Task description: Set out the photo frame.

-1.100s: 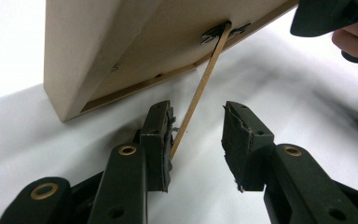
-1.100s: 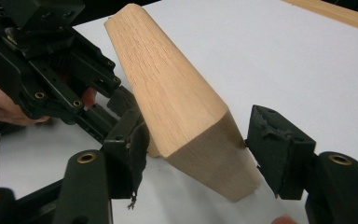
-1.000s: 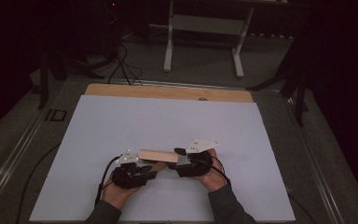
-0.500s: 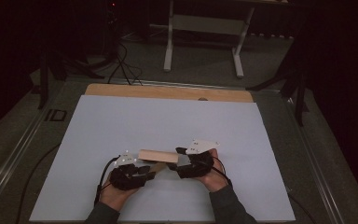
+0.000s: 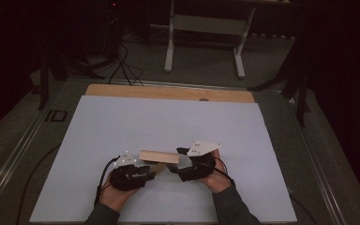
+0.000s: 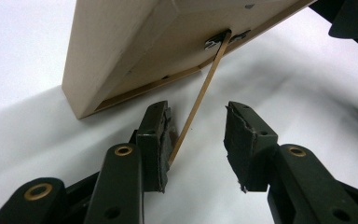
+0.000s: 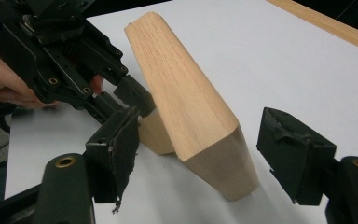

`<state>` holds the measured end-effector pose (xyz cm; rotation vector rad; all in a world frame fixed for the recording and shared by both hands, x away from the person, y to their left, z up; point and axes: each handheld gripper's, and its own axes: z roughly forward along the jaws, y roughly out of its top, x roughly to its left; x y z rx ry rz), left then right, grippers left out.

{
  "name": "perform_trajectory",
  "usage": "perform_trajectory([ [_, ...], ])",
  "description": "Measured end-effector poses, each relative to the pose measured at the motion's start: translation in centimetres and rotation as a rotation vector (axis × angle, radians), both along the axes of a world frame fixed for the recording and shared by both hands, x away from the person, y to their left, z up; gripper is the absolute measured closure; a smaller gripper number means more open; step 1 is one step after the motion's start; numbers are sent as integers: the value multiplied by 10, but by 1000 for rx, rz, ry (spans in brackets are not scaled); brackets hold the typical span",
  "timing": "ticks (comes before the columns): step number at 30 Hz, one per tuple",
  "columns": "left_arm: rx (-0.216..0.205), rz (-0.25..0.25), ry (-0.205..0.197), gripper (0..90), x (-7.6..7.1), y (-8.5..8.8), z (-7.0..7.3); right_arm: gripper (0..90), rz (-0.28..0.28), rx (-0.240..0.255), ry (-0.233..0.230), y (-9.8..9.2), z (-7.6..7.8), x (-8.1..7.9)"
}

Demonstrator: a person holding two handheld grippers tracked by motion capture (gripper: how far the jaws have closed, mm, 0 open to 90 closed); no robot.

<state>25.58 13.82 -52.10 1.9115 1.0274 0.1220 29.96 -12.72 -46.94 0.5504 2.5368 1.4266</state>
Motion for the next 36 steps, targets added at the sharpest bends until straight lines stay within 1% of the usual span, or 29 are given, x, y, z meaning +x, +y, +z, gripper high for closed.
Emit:
perform_trajectory([
  [5, 7, 6, -9, 599, 0, 1, 1, 288, -1, 12, -2, -1, 3, -1],
  [10, 36, 12, -39, 598, -1, 1, 4, 289, -18, 32, -8, -5, 5, -1],
  [12, 50, 18, -57, 598, -2, 1, 5, 292, -21, 43, -10, -6, 8, -1],
  [13, 55, 19, -60, 599, -3, 1, 6, 301, -21, 55, -10, -7, 9, -1],
  [18, 79, 13, -83, 623, -4, 1, 8, 349, -30, 75, -18, -10, 12, -1],
  [21, 84, 18, -93, 640, -5, 2, 8, 376, -37, 91, -19, -12, 13, -1],
  [23, 89, 23, -99, 656, -5, 2, 9, 401, -43, 99, -16, -14, 13, -1],
  [27, 101, 26, -115, 683, -6, 3, 10, 464, -73, 118, -29, -18, 15, 0],
  [32, 117, 35, -137, 729, -7, 2, 11, 554, -157, 131, -39, -24, 16, 3],
  [36, 126, 41, -151, 761, -8, 1, 13, 691, -200, 129, -31, -27, 14, 6],
])
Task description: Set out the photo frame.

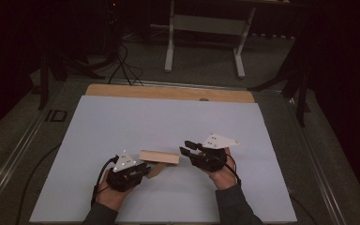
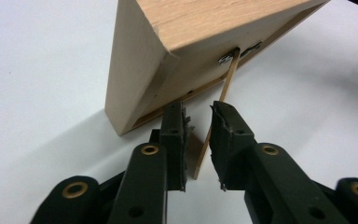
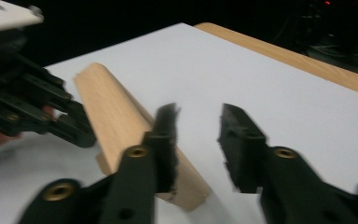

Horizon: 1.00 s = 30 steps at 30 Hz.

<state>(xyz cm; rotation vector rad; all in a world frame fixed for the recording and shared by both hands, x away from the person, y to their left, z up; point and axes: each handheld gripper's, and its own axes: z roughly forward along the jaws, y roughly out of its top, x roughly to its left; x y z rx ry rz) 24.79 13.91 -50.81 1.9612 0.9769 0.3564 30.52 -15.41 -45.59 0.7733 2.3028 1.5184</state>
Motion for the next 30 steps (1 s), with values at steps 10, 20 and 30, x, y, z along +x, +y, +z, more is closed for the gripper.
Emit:
perform_trajectory([
  [10, 3, -7, -10, 849, -1, -3, 2, 866, -73, -34, 4, 4, -12, 3],
  [20, 2, 1, -17, 894, -1, -3, 3, 878, -88, -45, 19, 3, -20, 6],
  [30, 1, 13, -23, 894, 0, -1, 3, 878, -78, -47, 53, 7, -27, 7],
])
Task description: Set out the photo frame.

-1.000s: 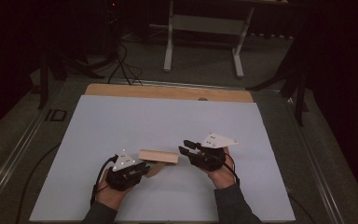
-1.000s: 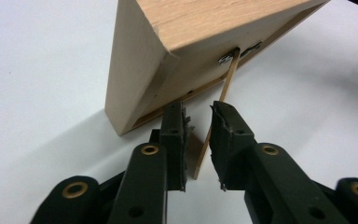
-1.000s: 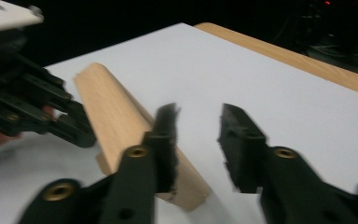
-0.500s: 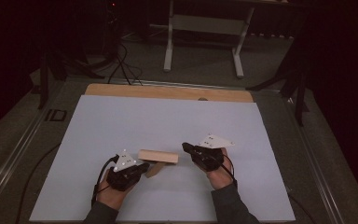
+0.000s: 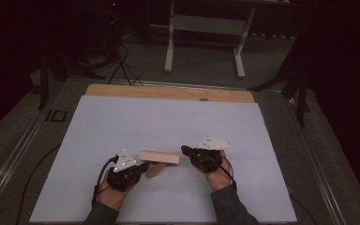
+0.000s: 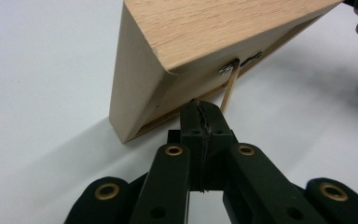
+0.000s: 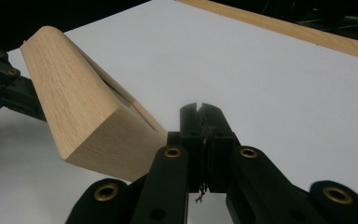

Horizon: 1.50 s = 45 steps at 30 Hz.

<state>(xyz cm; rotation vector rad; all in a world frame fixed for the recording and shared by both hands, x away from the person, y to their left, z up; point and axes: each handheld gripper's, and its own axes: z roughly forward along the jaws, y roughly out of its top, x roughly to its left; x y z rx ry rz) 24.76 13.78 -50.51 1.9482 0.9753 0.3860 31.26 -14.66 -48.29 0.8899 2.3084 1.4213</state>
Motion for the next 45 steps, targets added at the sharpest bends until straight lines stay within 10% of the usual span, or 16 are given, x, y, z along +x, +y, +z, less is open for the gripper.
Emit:
perform_trajectory([
  [45, 6, 18, -12, 895, 7, -2, 1, 879, 44, 11, 56, 8, -11, 3],
])
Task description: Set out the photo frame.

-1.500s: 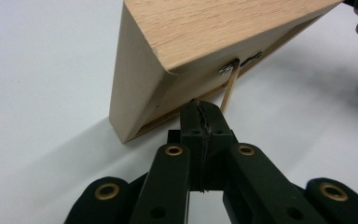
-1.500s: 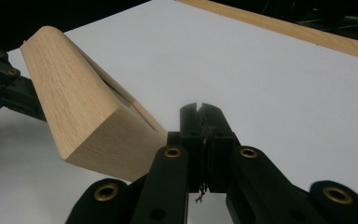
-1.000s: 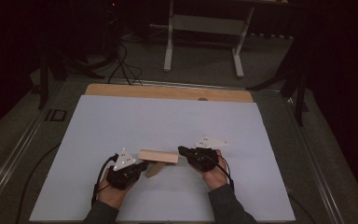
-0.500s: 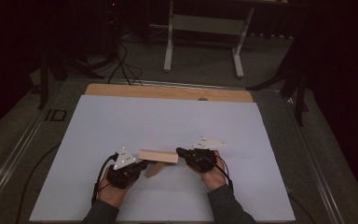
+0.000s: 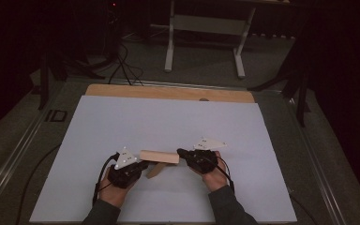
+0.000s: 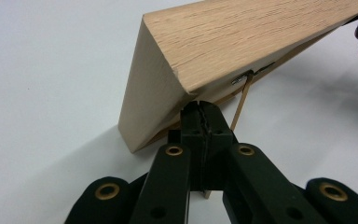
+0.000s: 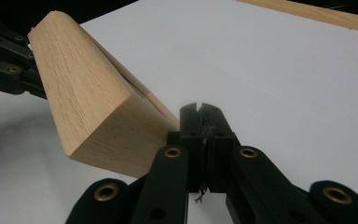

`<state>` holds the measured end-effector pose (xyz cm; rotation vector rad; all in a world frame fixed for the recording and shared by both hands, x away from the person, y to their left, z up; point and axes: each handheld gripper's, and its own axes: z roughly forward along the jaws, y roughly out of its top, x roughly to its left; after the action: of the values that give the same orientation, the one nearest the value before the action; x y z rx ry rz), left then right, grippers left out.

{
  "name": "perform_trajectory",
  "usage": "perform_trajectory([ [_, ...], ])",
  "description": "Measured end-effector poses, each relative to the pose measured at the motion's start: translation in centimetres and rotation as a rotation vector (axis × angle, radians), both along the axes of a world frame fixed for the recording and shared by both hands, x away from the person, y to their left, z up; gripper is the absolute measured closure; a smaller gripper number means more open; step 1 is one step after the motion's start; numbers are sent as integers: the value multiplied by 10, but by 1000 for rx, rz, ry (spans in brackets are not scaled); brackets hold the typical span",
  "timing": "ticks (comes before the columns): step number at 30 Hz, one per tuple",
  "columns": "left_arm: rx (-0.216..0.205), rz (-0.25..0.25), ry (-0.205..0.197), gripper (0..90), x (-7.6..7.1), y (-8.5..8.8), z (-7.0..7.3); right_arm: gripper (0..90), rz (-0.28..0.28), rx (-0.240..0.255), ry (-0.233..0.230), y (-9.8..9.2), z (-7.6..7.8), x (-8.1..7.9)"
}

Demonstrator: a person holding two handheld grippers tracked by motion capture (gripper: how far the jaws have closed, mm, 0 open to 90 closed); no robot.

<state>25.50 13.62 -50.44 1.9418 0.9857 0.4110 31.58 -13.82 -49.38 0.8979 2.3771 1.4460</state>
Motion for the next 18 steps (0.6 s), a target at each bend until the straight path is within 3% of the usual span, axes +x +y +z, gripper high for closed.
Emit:
perform_trajectory([
  [18, 1, 2, 3, 895, 2, -1, -1, 882, 12, -5, 0, 0, 0, -1],
])
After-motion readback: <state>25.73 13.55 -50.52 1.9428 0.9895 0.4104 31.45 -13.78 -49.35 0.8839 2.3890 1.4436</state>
